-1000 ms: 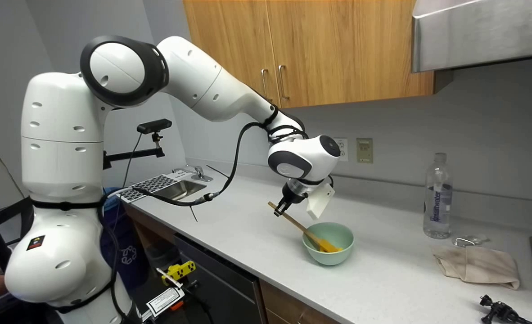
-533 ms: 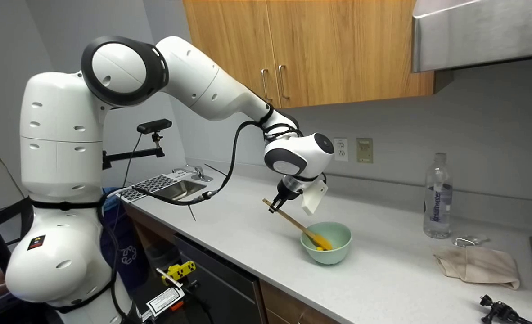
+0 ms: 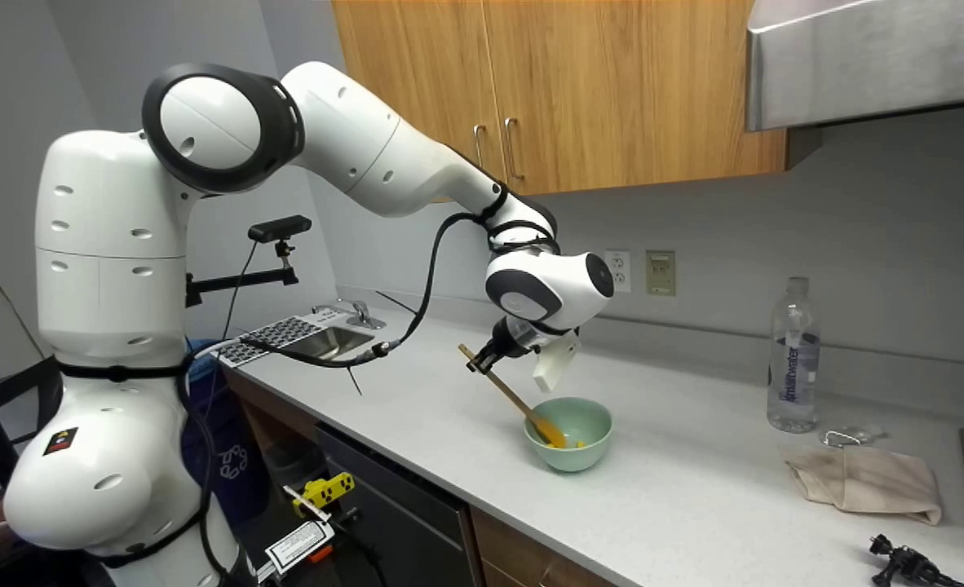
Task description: Use the object to mix the contents in the bowl
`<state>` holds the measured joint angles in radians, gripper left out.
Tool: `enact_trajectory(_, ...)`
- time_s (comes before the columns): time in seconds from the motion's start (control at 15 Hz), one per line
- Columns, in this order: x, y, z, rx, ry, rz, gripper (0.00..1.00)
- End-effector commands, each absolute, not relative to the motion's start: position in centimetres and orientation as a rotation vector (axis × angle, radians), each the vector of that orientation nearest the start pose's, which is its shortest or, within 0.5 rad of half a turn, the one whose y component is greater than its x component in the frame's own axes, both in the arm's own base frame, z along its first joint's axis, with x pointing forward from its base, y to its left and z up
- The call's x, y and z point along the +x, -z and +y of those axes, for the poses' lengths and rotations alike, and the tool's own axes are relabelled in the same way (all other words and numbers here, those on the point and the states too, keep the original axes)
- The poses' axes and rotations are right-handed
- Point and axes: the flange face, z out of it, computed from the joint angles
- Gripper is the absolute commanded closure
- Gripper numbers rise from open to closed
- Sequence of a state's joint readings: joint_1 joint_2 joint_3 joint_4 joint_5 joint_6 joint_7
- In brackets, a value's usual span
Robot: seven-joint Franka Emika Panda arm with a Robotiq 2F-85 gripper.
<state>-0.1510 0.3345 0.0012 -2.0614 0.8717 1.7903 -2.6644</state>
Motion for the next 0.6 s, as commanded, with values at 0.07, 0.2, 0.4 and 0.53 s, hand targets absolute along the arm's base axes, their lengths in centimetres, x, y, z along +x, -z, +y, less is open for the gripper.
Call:
enact_trajectory(0.07, 54.6, -26.1, -3.1, -1.306, 0.833, -1.995, 0.96)
enact_trajectory(0.2, 55.0, -25.4, -3.9, -1.401, 0.784, -2.039, 0.96)
enact_trajectory(0.4, 55.4, -24.7, -4.3, -1.485, 0.752, -2.066, 0.96)
enact_trajectory(0.53, 55.5, -24.7, -3.9, -1.495, 0.738, -2.090, 0.96)
